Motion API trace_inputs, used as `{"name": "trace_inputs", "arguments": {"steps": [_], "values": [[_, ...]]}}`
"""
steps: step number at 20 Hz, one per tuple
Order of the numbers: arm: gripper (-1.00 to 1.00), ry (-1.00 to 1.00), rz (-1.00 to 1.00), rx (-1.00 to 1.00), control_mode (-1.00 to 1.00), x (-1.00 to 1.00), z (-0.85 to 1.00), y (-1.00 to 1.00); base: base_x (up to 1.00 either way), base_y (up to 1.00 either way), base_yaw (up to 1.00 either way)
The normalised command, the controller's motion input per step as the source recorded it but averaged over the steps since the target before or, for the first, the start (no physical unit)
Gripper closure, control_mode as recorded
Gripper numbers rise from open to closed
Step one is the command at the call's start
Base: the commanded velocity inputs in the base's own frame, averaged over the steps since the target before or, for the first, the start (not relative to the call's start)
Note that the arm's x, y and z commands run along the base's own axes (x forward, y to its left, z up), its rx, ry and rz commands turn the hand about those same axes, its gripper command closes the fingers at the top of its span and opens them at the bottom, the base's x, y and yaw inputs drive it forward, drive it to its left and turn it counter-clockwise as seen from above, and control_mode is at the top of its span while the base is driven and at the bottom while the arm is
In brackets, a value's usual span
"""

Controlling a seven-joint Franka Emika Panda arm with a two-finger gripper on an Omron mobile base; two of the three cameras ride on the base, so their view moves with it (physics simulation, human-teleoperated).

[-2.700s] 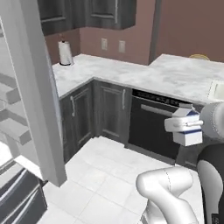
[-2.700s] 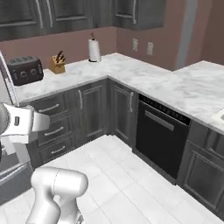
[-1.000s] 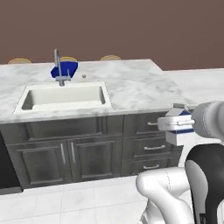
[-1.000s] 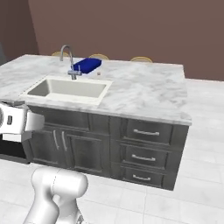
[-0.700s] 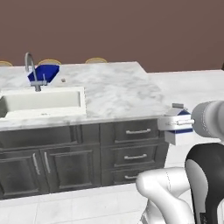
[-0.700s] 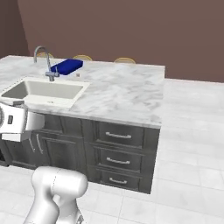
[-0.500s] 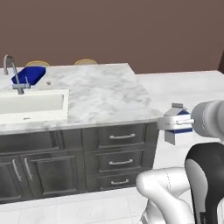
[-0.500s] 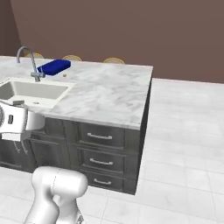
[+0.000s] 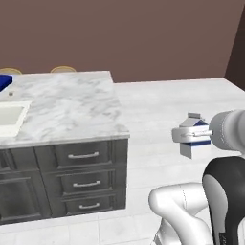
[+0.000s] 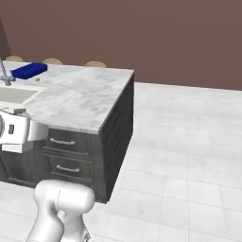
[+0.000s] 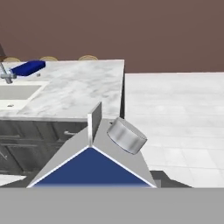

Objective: Take out the milk from the fridge and place it on the tray on the counter. Then take the sugar cube near the tray and place it in the tray.

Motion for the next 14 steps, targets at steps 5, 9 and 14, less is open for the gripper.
{"name": "trace_inputs", "arguments": {"steps": [5,9,14], "values": [[1.00,0.00,0.00,0.00,1.00,0.00,0.00,0.00,0.34,-1.00,0.00],[1.00,0.00,0.00,0.00,1.00,0.00,0.00,0.00,0.94,-1.00,0.08],[1.00,0.00,0.00,0.00,1.00,0.00,0.00,0.00,1.00,-1.00,0.22]]}}
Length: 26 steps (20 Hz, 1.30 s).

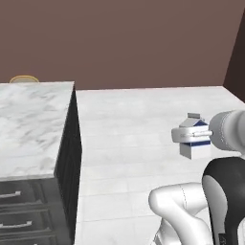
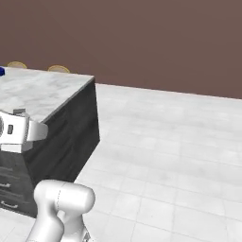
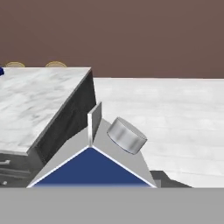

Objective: Take out the milk from the fridge and place it on the tray on the counter. Then take the sugar cube near the tray and place it in the tray.

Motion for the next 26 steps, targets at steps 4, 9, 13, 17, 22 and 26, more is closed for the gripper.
{"name": "trace_inputs", "arguments": {"steps": [4,9,13,17,22,26], "values": [[1.00,0.00,0.00,0.00,1.00,0.00,0.00,0.00,1.00,-1.00,0.24],[1.00,0.00,0.00,0.00,1.00,0.00,0.00,0.00,1.00,-0.99,0.34],[1.00,0.00,0.00,0.00,1.00,0.00,0.00,0.00,1.00,-0.86,0.45],[1.00,0.00,0.00,0.00,1.00,0.00,0.00,0.00,1.00,-0.69,0.51],[1.00,0.00,0.00,0.00,1.00,0.00,0.00,0.00,1.00,-0.67,0.52],[1.00,0.00,0.00,0.00,1.00,0.00,0.00,0.00,1.00,-0.92,0.45]]}}
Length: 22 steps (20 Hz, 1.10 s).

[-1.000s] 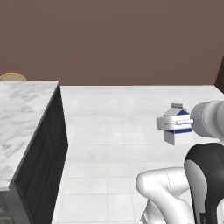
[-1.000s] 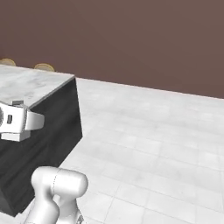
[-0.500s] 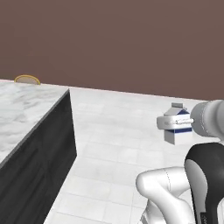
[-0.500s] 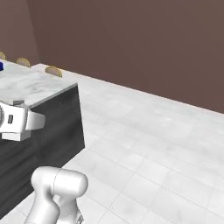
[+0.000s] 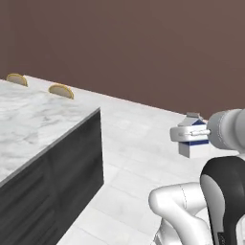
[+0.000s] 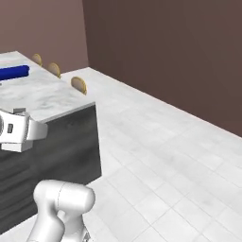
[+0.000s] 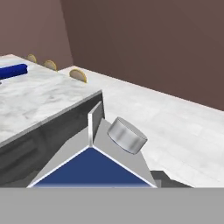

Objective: Take out the milk from the fridge and place it on the tray on the counter. Then take the sugar cube near the tray and place it in the tray.

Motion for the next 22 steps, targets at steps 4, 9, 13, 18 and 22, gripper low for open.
{"name": "trace_inputs", "arguments": {"steps": [4,9,13,18,22], "values": [[1.00,0.00,0.00,0.00,1.00,0.00,0.00,0.00,1.00,-1.00,0.33],[1.00,0.00,0.00,0.00,1.00,0.00,0.00,0.00,1.00,-1.00,0.29],[1.00,0.00,0.00,0.00,1.00,0.00,0.00,0.00,1.00,-1.00,0.29],[1.00,0.00,0.00,0.00,1.00,0.00,0.00,0.00,1.00,-1.00,0.24],[1.00,0.00,0.00,0.00,1.00,0.00,0.00,0.00,1.00,-1.00,0.25]]}}
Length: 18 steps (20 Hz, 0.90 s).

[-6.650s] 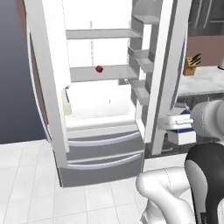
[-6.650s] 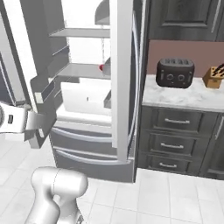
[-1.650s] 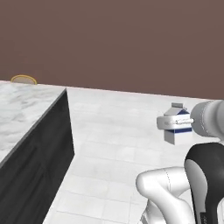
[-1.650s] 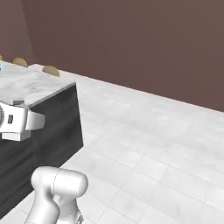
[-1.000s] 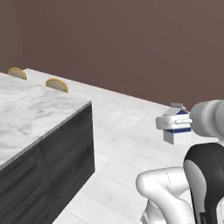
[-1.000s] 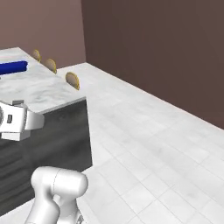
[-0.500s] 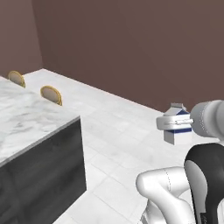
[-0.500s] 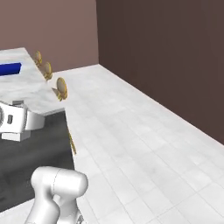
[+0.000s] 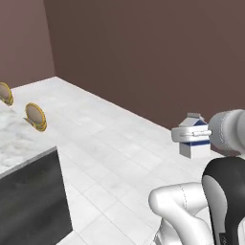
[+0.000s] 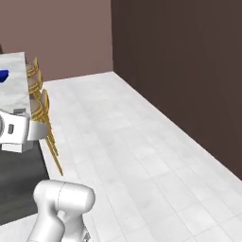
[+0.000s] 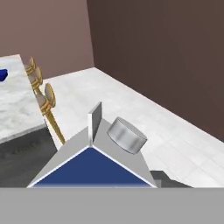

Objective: Take out the milk from the fridge and place it on the tray on the counter. Then take the sugar cube near the tray and place it in the tray.

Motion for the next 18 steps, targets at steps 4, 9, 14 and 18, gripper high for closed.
{"name": "trace_inputs", "arguments": {"steps": [4,9,14,18], "values": [[1.00,0.00,0.00,0.00,1.00,0.00,0.00,0.00,1.00,-1.00,0.28],[1.00,0.00,0.00,0.00,1.00,0.00,0.00,0.00,1.00,-1.00,0.35],[1.00,0.00,0.00,0.00,1.00,0.00,0.00,0.00,1.00,-1.00,0.44],[1.00,0.00,0.00,0.00,1.00,0.00,0.00,0.00,1.00,-0.92,0.57]]}}
